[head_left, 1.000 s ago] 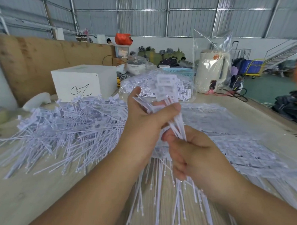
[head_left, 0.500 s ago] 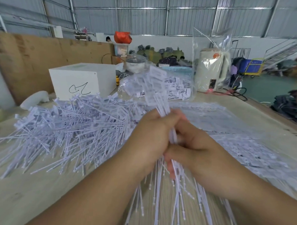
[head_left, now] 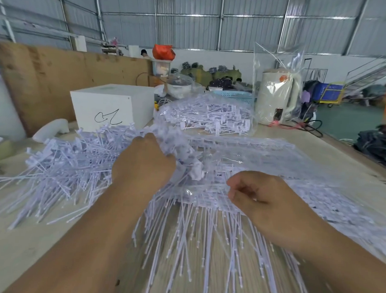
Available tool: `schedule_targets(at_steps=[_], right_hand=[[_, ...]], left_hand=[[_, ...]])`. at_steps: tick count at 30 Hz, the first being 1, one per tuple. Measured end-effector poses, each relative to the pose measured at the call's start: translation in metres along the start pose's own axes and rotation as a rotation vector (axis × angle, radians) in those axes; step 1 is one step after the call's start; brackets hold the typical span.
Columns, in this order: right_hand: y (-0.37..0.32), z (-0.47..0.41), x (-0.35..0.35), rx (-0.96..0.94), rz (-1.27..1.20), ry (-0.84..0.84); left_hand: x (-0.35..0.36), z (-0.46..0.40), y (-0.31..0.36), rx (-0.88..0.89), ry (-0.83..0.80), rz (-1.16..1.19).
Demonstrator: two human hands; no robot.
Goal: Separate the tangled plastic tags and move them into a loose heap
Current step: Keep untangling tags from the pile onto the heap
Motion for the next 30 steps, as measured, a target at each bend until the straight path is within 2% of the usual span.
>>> schedule_targets(at_steps=[3, 5, 7, 9, 11, 19, 21, 23, 25, 27, 29, 30], right_hand=[[0.002, -0.001, 0.003, -0.001, 0.121, -0.046], [0.005, -0.003, 0.012, -0.014, 0.188, -0.126], [0.011, -0.003, 0.026, -0.035, 0.273, -0.240], [0.017, -0.002, 0.036, -0.016, 0.304, -0.325], [0.020, -0.002, 0.037, -0.010, 0.353, -0.342], [0.001, -0.009, 0.001, -0.116, 0.496, -0.067], [-0.003, -0.008, -0.008, -0.135, 0.523, -0.022], [-0.008, -0.007, -0.020, -0.151, 0.552, 0.036], [-0.015, -0.007, -0.031, -0.168, 0.560, 0.100], [-0.024, -0.006, -0.040, -0.204, 0.542, 0.165], [-0.030, -0.004, -0.049, -0.230, 0.509, 0.230], [-0.032, -0.003, -0.053, -0.234, 0.494, 0.253]], left_hand=[[-0.007, 0.003, 0.005, 0.041, 0.091, -0.049], [-0.009, 0.008, 0.015, 0.131, 0.146, -0.032], [0.003, 0.012, 0.026, 0.237, 0.099, -0.022], [0.028, 0.013, 0.032, 0.318, -0.015, -0.105], [0.050, 0.010, 0.029, 0.337, -0.092, -0.200], [0.047, 0.005, 0.027, 0.302, -0.002, -0.183], [0.029, 0.013, 0.035, 0.380, 0.104, -0.060], [0.008, 0.028, 0.046, 0.532, 0.203, 0.101], [0.010, 0.035, 0.053, 0.626, 0.117, 0.175], [0.031, 0.040, 0.055, 0.644, -0.051, 0.096], [0.042, 0.040, 0.054, 0.621, -0.108, 0.042], [0.041, 0.039, 0.053, 0.608, -0.112, 0.087]])
Point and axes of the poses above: each hand's wrist, its own z-axis away from the middle knuckle, its own x-axis out of the palm, y = z × x, the point moved 10 cm from there along -z, towards the middle knuckle, and after that the axes turned 15 degrees about -x, right-handed, at the moved point
